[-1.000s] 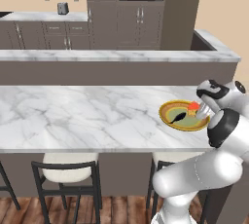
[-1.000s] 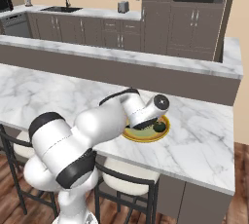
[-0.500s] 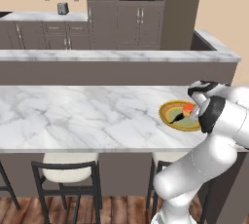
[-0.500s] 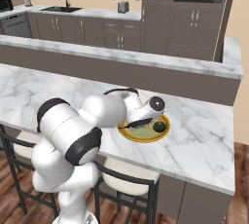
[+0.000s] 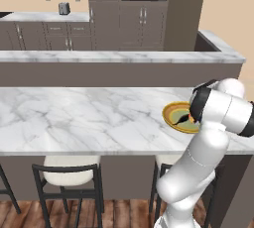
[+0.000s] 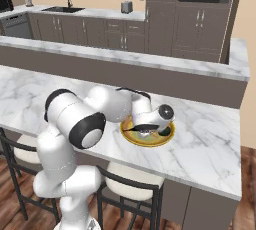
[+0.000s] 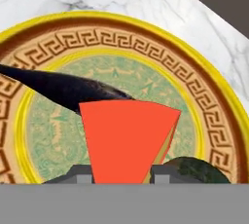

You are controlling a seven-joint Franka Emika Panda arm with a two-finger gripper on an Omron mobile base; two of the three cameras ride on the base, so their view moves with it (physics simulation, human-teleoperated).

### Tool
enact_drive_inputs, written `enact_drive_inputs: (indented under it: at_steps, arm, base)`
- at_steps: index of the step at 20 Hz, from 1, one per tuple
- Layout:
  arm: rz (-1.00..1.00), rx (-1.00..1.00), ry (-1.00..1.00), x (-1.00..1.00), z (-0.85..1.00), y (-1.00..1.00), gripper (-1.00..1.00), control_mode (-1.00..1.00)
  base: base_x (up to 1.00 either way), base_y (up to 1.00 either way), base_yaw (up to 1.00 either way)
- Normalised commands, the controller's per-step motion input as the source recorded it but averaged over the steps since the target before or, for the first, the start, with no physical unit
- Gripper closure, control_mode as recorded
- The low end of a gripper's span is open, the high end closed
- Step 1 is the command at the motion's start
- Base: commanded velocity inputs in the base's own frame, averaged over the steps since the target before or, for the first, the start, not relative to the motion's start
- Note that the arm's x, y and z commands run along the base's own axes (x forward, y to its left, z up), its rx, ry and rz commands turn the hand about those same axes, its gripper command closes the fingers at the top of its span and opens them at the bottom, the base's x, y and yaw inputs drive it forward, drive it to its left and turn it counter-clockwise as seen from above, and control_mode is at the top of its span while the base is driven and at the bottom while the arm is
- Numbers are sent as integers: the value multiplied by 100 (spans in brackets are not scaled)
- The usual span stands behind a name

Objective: Take the cheese, fish, and squash from the fridge and place them on the plate on the dining counter to create an appetizer plate.

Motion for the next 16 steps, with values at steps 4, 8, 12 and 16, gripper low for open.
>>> enact_drive_inputs:
  at_steps: [4,8,12,16]
  arm:
    - [0,0,6,24,-33,-5,100,-100]
    - [0,0,3,26,-29,0,100,-100]
    - [0,-1,-3,-4,-3,0,-100,-100]
    - [-1,-8,-4,-28,10,16,-100,-100]
  base:
    - [0,0,0]
    - [0,0,0]
    - [0,0,0]
    - [0,0,0]
